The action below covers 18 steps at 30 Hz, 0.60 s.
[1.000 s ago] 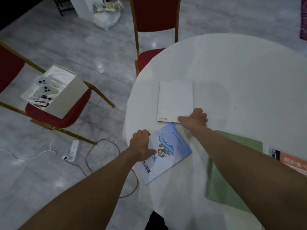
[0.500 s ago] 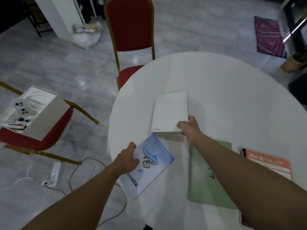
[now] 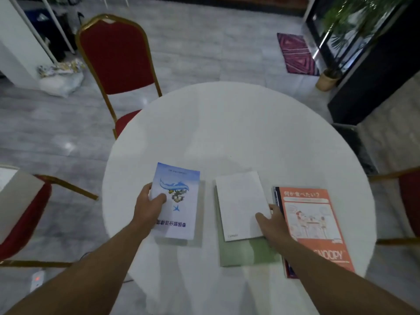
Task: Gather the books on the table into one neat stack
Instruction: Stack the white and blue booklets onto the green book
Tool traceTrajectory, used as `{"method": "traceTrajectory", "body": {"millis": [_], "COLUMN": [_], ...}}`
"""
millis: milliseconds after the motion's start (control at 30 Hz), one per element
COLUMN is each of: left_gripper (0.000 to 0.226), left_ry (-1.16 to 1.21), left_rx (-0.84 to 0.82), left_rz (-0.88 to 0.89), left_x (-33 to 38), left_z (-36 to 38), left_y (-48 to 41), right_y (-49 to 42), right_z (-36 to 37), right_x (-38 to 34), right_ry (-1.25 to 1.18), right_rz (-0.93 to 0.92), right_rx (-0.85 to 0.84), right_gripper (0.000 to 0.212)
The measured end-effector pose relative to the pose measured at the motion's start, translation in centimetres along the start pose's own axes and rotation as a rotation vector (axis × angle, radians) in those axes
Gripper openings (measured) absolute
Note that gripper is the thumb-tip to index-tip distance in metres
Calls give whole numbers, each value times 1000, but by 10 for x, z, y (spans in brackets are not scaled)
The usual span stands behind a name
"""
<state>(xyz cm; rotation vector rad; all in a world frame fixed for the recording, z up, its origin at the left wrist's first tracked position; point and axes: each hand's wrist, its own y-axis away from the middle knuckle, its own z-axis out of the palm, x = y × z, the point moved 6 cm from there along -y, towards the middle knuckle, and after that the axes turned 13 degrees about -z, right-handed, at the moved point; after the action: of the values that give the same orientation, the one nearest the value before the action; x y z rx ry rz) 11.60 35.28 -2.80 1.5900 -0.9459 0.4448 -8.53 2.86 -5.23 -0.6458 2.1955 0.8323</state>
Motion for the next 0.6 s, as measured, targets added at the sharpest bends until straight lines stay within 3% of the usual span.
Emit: {"method": "traceTrajectory", "body": {"millis": [133, 333, 500, 600], "left_gripper": [36, 38, 38, 40], "left_ry": [-9, -16, 3, -14], "left_rx": [18, -23, -97, -179], "left_rz": [6, -45, -88, -90], "left_x": [15, 19, 21, 17], "left_z": [20, 46, 85, 117], "left_y": [7, 20, 36, 46], "right_y": [9, 15, 23, 15], "right_z": [1, -4, -14, -20], "right_x": [14, 17, 19, 17], "right_ry": [222, 465, 502, 517], "right_rz": [-50, -68, -64, -75], "right_rx": [-106, -190, -227, -268], "right_gripper": [77, 87, 79, 61]}}
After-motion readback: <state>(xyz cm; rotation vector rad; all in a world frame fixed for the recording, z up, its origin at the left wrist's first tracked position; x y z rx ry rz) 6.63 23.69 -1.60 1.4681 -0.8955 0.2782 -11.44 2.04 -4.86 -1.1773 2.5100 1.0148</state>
